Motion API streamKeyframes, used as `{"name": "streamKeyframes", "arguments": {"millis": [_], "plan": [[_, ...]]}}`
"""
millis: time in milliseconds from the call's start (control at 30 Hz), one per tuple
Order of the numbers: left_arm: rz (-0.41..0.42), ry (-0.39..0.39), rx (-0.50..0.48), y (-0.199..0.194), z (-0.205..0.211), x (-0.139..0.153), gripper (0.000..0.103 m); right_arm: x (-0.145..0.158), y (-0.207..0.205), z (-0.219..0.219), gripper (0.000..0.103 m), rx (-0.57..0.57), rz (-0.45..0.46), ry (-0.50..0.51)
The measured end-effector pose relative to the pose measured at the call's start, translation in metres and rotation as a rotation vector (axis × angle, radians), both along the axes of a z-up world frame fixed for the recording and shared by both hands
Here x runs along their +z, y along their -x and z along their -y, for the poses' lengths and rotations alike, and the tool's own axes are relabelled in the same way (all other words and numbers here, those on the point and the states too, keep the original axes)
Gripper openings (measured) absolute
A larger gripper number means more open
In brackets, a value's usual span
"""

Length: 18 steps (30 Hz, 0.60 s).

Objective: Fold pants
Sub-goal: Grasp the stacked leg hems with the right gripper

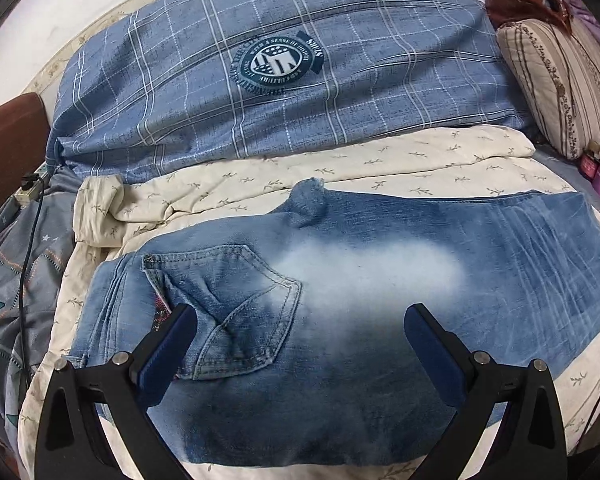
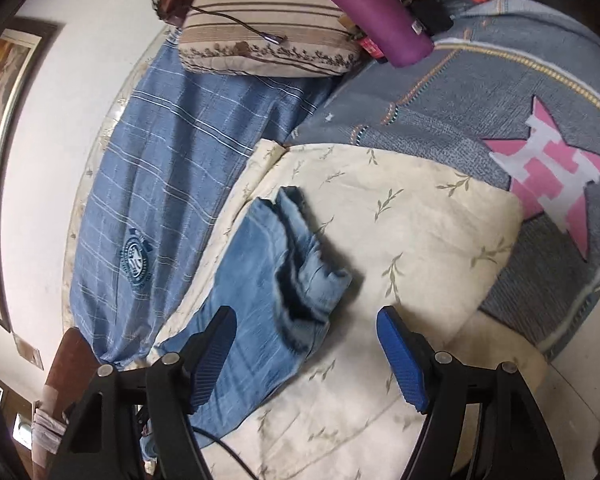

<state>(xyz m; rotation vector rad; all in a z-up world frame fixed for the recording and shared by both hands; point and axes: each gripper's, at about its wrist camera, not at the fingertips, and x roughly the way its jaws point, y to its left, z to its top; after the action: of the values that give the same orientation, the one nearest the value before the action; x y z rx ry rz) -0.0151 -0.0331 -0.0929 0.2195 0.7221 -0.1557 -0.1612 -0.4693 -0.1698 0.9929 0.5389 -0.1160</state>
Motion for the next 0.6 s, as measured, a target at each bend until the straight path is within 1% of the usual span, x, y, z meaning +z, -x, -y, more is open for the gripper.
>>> {"name": "streamKeyframes", "arguments": {"millis": [67,167,233,267,300,333,500,533,600], "plan": [[-0.015,0.003,0.014,-0.005,-0.004,-0.003,0.103,-0.002,-0.007,0.003,0.077,-0.008,0.008,0.007],[-0.036,0.006,0.043,-0.014,-0.011,-0.006,0.103,0.001,-0.02,0.002,0.077,-0.004,-0.001,0.059],[-0.043,0.008,0.066,-0.019,-0.016,-0.007,0.103,0.004,-0.023,0.0,0.077,-0.001,0.009,0.084],[-0.044,0.01,0.076,-0.02,-0.018,-0.006,0.103,0.006,-0.024,-0.003,0.074,0.004,0.007,0.105],[-0.045,0.013,0.082,-0.021,-0.02,-0.006,0.103,0.01,-0.027,-0.007,0.071,0.015,-0.006,0.13],[-0.046,0.015,0.087,-0.022,-0.022,-0.006,0.103,0.013,-0.029,-0.011,0.07,0.023,-0.027,0.155],[-0.048,0.012,0.093,-0.022,-0.025,-0.006,0.103,0.029,-0.035,-0.032,0.069,0.036,-0.084,0.319],[-0.048,0.011,0.092,-0.022,-0.025,-0.006,0.103,0.028,-0.036,-0.032,0.07,0.04,-0.088,0.32],[-0.045,0.009,0.093,-0.02,-0.025,-0.005,0.103,0.018,-0.041,-0.027,0.071,0.058,-0.096,0.285]]}}
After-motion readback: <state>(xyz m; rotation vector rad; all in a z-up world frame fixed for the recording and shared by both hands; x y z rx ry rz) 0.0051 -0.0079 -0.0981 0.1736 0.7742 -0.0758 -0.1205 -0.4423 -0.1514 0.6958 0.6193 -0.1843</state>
